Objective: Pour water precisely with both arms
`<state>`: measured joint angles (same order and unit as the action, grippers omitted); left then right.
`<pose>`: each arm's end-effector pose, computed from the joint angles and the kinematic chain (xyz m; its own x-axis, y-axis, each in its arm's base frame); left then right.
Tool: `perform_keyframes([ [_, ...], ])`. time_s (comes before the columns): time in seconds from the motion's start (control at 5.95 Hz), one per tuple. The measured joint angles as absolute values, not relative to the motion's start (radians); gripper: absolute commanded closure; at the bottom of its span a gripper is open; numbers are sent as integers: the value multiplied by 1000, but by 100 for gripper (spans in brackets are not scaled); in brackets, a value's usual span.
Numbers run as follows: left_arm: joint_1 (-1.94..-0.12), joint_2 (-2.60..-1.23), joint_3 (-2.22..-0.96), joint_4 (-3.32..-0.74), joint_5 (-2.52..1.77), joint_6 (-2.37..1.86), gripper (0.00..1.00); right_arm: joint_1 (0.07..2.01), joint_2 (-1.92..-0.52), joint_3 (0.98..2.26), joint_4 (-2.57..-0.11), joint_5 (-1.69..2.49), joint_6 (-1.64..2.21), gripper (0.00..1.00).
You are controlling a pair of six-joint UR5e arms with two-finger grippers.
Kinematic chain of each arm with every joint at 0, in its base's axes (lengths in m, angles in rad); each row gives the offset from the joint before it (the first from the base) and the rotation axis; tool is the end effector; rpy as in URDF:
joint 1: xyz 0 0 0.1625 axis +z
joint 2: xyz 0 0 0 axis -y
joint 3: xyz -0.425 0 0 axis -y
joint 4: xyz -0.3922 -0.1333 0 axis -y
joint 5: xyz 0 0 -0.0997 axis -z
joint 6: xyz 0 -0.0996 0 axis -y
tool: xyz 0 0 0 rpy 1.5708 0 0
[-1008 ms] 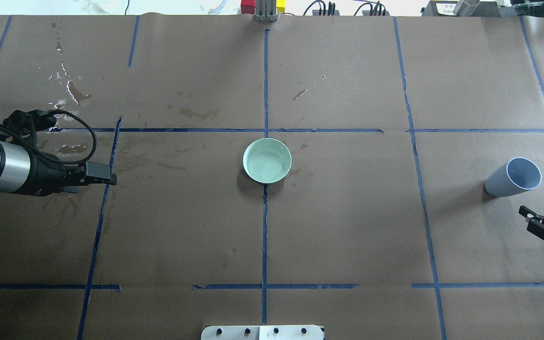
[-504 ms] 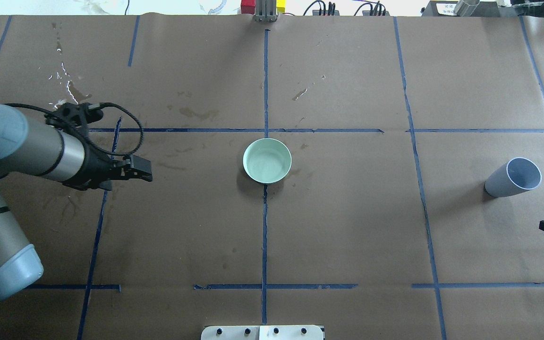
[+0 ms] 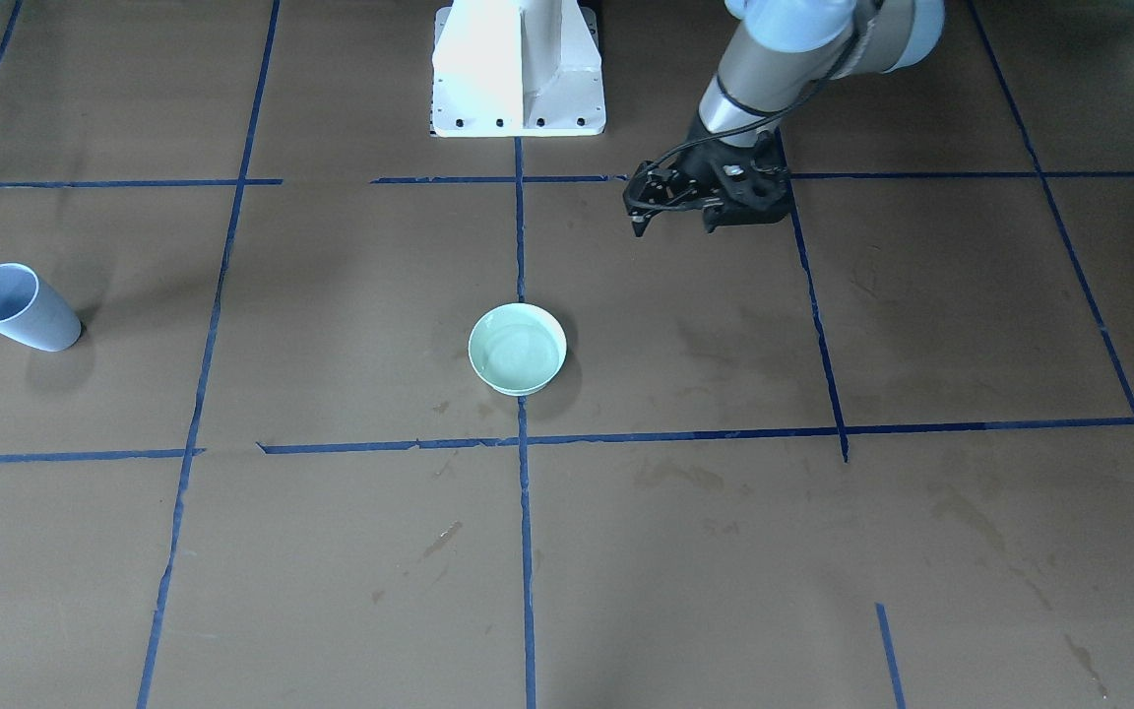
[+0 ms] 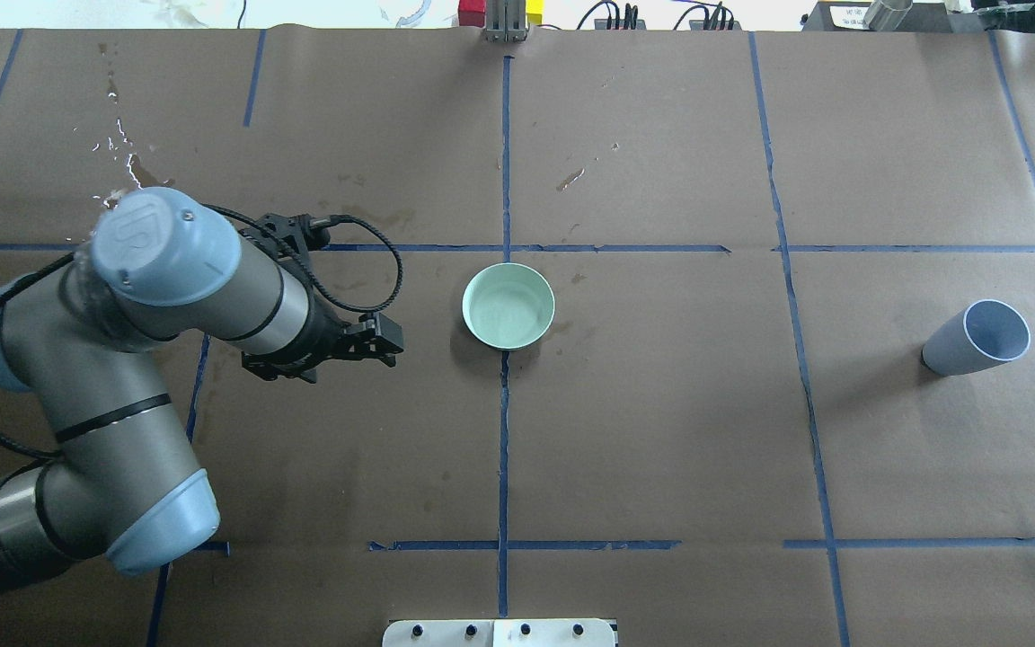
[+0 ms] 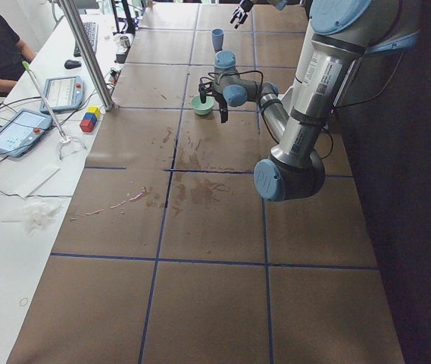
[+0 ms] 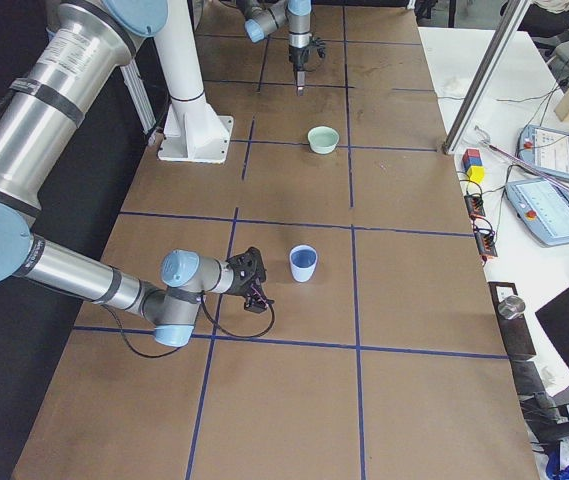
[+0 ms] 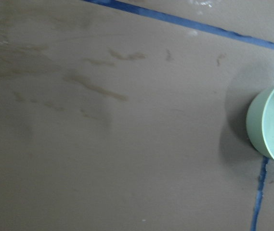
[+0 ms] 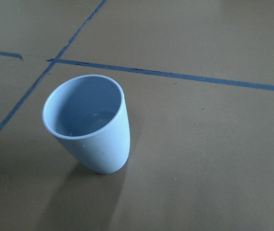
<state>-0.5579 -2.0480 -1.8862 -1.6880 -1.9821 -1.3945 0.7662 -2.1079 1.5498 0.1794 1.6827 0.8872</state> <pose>0.4628 -0.3990 0.2380 0.5509 -0.1543 -0.8202 0.1228 0.9871 -0.1032 -0.0911 -0.2573 0.6793 0.5945 -0.2989 0.7464 -0.3080 0.7728 0.5548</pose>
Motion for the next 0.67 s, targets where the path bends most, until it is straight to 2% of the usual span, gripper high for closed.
perform_keyframes([
  [0.34,-526,-2149,-1769,-1693,-1947,-1394,0,1049,-2038,1553,31,1985,728,0],
  [0.67,-521,-2237,-1657,-1697,-1940,-1397,2,1238,-1971,1557,-188,2181,506,0],
])
